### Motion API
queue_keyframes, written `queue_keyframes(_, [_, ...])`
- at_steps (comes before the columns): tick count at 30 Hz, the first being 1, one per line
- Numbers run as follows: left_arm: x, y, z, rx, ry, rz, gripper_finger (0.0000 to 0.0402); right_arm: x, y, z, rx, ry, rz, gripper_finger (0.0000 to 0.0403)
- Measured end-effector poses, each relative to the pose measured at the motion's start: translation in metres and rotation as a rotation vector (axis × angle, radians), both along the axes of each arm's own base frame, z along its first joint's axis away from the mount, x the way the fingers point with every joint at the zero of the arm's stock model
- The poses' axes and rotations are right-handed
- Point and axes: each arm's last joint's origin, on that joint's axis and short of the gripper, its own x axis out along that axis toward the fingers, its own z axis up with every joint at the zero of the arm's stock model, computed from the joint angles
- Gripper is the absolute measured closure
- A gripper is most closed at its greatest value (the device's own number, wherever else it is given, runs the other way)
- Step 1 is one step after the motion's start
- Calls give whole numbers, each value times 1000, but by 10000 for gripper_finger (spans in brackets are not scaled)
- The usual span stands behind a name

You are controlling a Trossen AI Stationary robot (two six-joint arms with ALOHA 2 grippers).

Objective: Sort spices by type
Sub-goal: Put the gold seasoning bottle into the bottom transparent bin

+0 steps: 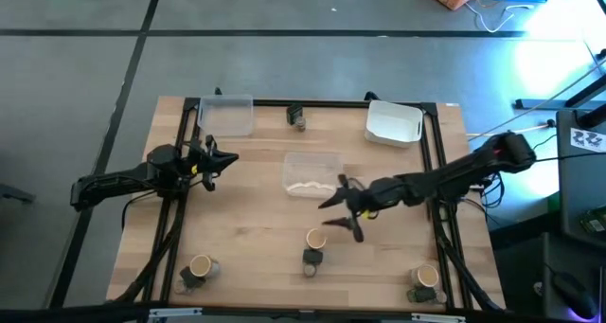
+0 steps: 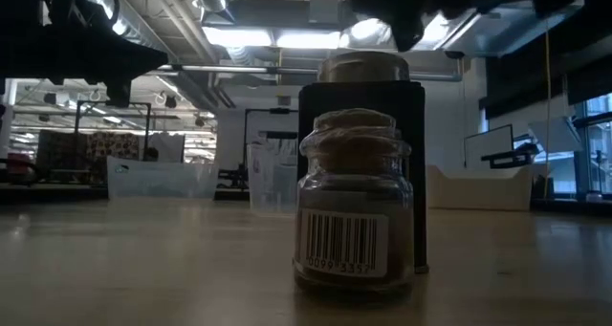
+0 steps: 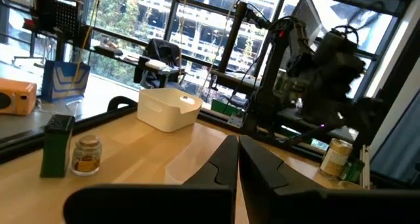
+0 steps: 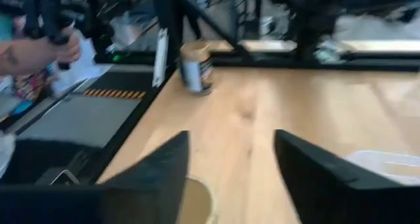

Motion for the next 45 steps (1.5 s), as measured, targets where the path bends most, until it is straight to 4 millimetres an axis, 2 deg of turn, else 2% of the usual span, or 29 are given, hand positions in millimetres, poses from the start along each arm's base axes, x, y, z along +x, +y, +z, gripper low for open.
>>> queue_keyframes(3, [0,0,0,-8,-2,-1,398,14,6,-5,10,74,54,102])
queue_keyframes(6, [0,0,0,-8,-2,-1,398,23,9,-11,23,128,66,54])
queue_keyframes(12, [0,0,0,-9,2,-4,398,26,17,-20,47,154,61,8])
queue_keyframes(25, [0,0,-1,-10,5,-4,398,21,35,-27,-23,160,21,3])
queue_keyframes(45, [0,0,-3,-11,28,-3,398,35,41,-69,7,245,21,3])
